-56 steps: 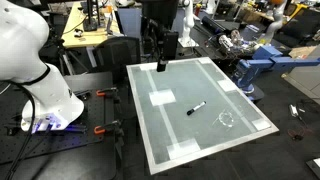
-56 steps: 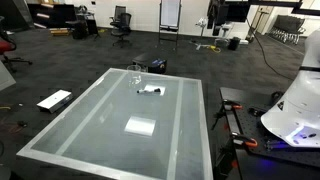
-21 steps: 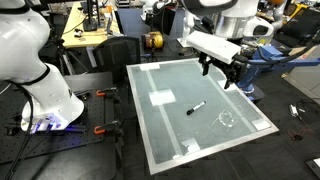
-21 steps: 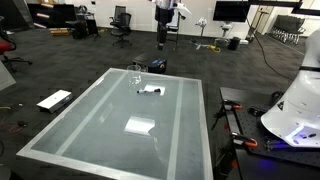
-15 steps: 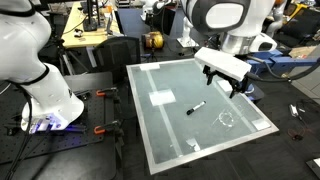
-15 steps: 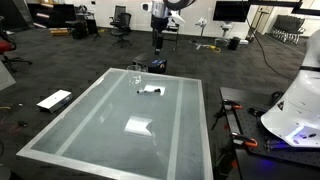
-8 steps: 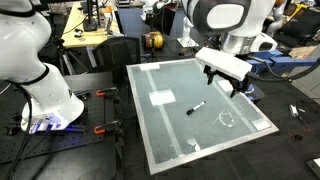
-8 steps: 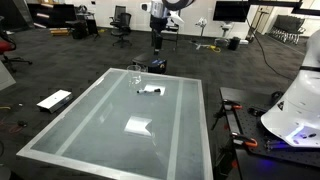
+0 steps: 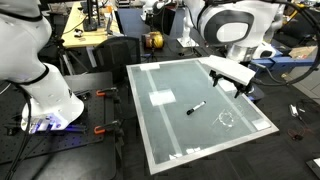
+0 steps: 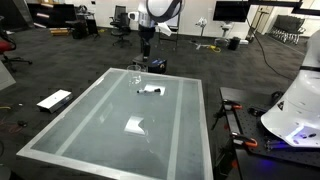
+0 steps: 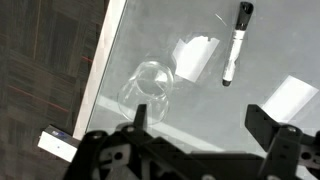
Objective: Slide the cup forward
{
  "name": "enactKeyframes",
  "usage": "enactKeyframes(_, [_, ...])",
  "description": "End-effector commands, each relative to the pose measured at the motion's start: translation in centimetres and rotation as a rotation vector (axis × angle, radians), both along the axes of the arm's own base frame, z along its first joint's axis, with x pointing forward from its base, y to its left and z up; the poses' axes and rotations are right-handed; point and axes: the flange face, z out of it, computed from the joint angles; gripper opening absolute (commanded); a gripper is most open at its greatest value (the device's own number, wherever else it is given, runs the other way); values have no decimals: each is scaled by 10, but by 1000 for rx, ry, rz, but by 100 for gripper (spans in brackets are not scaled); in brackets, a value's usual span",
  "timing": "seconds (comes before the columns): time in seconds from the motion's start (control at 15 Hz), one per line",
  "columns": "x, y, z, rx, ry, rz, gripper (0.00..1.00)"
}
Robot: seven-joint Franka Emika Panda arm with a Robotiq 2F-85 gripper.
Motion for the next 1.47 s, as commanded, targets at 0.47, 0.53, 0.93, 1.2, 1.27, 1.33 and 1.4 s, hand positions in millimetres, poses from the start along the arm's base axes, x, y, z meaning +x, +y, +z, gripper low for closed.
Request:
enactKeyframes(0.47, [50,-2,-42,39,40,-5,100])
enactKeyframes(0.53, [51,-4,-47,44,51,-8,100])
enactKeyframes(0.93, [53,-13,-76,67,105,-20,100])
enactKeyframes(1.2, [59,-19,-92,85,118,-15,100])
enactKeyframes(1.27, [60,-20,-93,77,121,-19,100])
enactKeyframes(1.33, [52,-17,-94,56,107,-11,100])
enactKeyframes(1.4, [54,-18,-97,56,108,-12,100])
